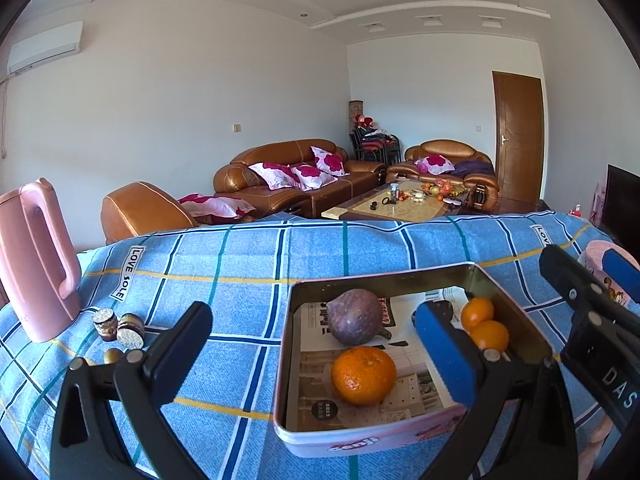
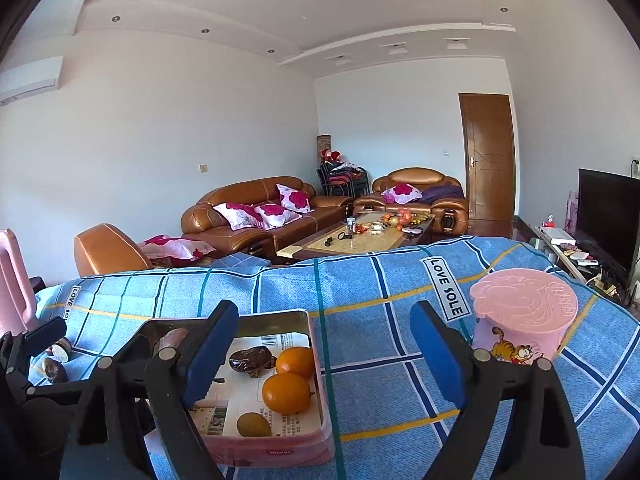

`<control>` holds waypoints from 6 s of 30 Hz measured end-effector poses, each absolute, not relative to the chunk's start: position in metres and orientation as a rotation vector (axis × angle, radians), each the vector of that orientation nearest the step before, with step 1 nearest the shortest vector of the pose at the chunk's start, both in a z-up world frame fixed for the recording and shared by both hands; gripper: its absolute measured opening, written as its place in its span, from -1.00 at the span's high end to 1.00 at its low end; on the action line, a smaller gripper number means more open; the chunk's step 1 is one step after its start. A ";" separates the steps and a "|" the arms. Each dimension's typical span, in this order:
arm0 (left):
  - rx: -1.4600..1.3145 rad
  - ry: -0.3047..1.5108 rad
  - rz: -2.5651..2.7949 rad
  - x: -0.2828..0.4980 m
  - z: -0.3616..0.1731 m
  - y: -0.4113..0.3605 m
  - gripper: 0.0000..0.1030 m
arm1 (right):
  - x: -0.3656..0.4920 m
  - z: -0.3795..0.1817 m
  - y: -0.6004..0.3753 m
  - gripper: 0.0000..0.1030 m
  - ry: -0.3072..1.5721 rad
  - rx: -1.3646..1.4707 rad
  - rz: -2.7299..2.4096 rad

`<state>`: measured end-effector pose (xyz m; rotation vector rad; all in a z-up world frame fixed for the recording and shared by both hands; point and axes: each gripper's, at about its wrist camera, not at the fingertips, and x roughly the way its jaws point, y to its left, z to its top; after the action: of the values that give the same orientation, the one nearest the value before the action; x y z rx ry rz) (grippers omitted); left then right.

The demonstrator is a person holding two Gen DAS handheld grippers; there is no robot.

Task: Organize fruits
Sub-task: 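Withdraw both open grippers from the tray toward the remaining fruits, then grasp the dark brown round fruit with the right gripper, then grasp the small tan fruit with the left gripper, then carry the brown fruit and tan fruit over the pink tin tray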

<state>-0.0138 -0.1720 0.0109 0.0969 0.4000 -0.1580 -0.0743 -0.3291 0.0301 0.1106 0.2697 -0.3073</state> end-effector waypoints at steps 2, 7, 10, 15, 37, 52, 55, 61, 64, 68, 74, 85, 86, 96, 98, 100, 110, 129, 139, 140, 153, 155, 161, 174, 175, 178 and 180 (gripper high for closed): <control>0.097 0.399 -0.157 -0.016 0.012 -0.170 -1.00 | -0.078 0.030 -0.324 -0.73 0.269 0.103 -0.306; 0.092 0.403 -0.154 -0.020 0.012 -0.164 -1.00 | -0.085 0.032 -0.313 -0.73 0.266 0.086 -0.309; 0.087 0.414 -0.164 -0.022 0.011 -0.159 -1.00 | -0.087 0.031 -0.309 -0.73 0.278 0.091 -0.323; 0.105 0.421 -0.191 -0.024 0.010 -0.151 -1.00 | -0.087 0.029 -0.311 -0.73 0.302 0.161 -0.332; 0.170 0.462 -0.083 0.005 0.005 -0.073 -1.00 | -0.054 0.019 -0.227 -0.73 0.370 0.213 -0.227; 0.115 0.496 0.016 0.030 0.002 -0.001 -1.00 | -0.026 0.014 -0.164 -0.73 0.423 0.175 -0.109; 0.116 0.510 0.038 0.036 0.001 0.016 -1.00 | -0.020 0.012 -0.154 -0.73 0.442 0.177 -0.076; 0.040 0.605 0.153 0.058 -0.007 0.066 -1.00 | -0.002 0.005 -0.130 -0.72 0.529 0.139 0.002; 0.038 0.638 0.222 0.066 -0.011 0.084 -1.00 | 0.006 0.001 -0.118 -0.72 0.570 0.122 0.067; 0.043 0.657 0.276 0.069 -0.012 0.096 -1.00 | 0.017 -0.007 -0.097 -0.44 0.647 0.076 0.157; 0.066 0.665 0.272 0.070 -0.013 0.095 -1.00 | 0.040 -0.024 -0.070 -0.15 0.778 0.057 0.277; 0.070 0.659 0.270 0.076 -0.010 0.097 -1.00 | 0.061 -0.039 -0.055 0.18 0.885 0.068 0.299; 0.065 0.662 0.260 0.076 -0.010 0.098 -1.00 | 0.061 -0.039 -0.055 0.22 0.885 0.068 0.300; -0.049 0.675 -0.026 0.071 -0.005 0.081 -0.87 | 0.033 -0.019 -0.097 0.24 0.734 0.156 0.154; 0.004 0.683 -0.065 0.070 -0.009 0.066 -0.77 | 0.025 -0.014 -0.103 0.24 0.698 0.145 0.125; 0.063 0.698 -0.102 0.069 -0.014 0.050 -0.61 | 0.020 -0.009 -0.108 0.23 0.677 0.128 0.108; 0.131 0.801 -0.233 0.078 -0.027 0.012 -0.28 | 0.015 -0.008 -0.123 0.23 0.680 0.152 0.087; -0.052 0.612 -0.236 0.053 -0.005 0.049 0.45 | 0.002 0.002 -0.119 0.23 0.581 0.114 0.059; 0.011 0.515 -0.057 0.047 0.004 0.055 0.45 | -0.013 0.016 -0.107 0.23 0.433 -0.020 -0.003; 0.017 0.517 -0.050 0.047 0.003 0.054 0.45 | -0.012 0.016 -0.107 0.23 0.435 -0.022 -0.003; 0.064 0.509 -0.002 0.038 0.001 0.036 0.45 | -0.014 0.015 -0.113 0.23 0.438 -0.017 -0.021; 0.060 0.514 0.001 0.038 0.000 0.034 0.45 | -0.016 0.015 -0.114 0.23 0.438 -0.018 -0.024; 0.051 0.529 -0.002 0.032 -0.001 0.027 0.45 | -0.023 0.015 -0.121 0.23 0.441 -0.014 -0.034; 0.075 0.520 -0.030 0.019 0.001 -0.002 0.45 | -0.035 0.017 -0.136 0.23 0.435 -0.017 -0.053; 0.075 0.520 -0.031 0.018 0.001 -0.004 0.45 | -0.035 0.017 -0.138 0.23 0.435 -0.017 -0.055; 0.072 0.522 -0.033 0.016 0.001 -0.008 0.45 | -0.038 0.017 -0.142 0.23 0.433 -0.018 -0.060; 0.068 0.526 -0.041 0.015 0.001 -0.013 0.45 | -0.039 0.017 -0.145 0.23 0.432 -0.019 -0.065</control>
<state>0.0151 -0.0127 0.0005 0.0676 0.5262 -0.0410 -0.0392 -0.1455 0.0175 -0.0189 0.4315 -0.0647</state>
